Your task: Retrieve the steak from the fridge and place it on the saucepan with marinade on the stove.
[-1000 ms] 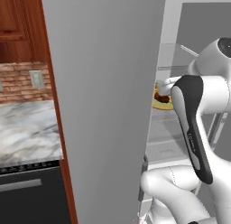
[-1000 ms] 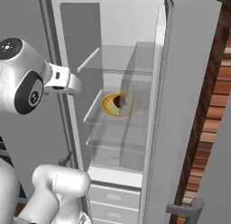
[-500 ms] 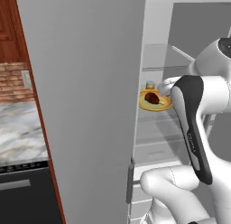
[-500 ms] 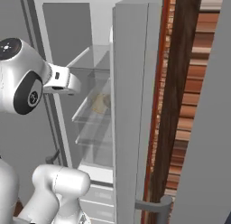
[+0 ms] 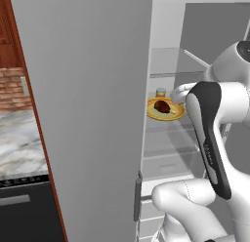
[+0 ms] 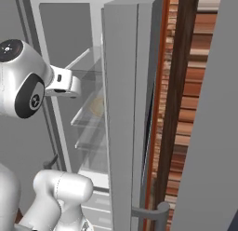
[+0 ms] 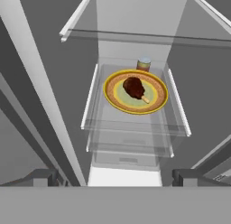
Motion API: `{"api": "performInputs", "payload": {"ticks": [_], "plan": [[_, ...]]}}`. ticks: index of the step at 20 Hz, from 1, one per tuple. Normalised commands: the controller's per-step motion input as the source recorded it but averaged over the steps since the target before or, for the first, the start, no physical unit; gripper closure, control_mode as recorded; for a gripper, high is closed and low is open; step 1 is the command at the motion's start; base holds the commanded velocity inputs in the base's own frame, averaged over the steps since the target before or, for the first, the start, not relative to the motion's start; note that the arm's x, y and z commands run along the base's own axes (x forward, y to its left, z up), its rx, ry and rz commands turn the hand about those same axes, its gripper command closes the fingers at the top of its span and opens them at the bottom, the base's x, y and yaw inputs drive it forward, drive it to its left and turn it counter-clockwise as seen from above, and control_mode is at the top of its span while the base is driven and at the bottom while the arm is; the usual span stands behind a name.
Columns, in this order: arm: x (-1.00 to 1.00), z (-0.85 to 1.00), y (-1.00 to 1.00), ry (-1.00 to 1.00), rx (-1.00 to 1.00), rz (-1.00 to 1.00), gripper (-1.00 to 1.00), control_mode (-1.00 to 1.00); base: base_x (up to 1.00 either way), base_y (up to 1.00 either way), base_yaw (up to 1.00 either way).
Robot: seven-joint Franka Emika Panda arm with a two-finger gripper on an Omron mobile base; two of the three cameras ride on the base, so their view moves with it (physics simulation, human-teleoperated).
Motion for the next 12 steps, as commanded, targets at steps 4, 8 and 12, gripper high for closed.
{"api": "performInputs", "payload": {"ticks": [4, 8, 12], "plan": [[0.0, 0.0, 0.0, 0.0, 0.0, 0.0, -1.0, 1.0, 0.29, 0.0, 0.0], [0.0, 0.0, 0.0, 0.0, 0.0, 0.0, -1.0, 1.0, 0.31, -0.06, 0.0], [0.0, 0.0, 0.0, 0.0, 0.0, 0.0, -1.0, 1.0, 0.24, -0.15, 0.0]]}}
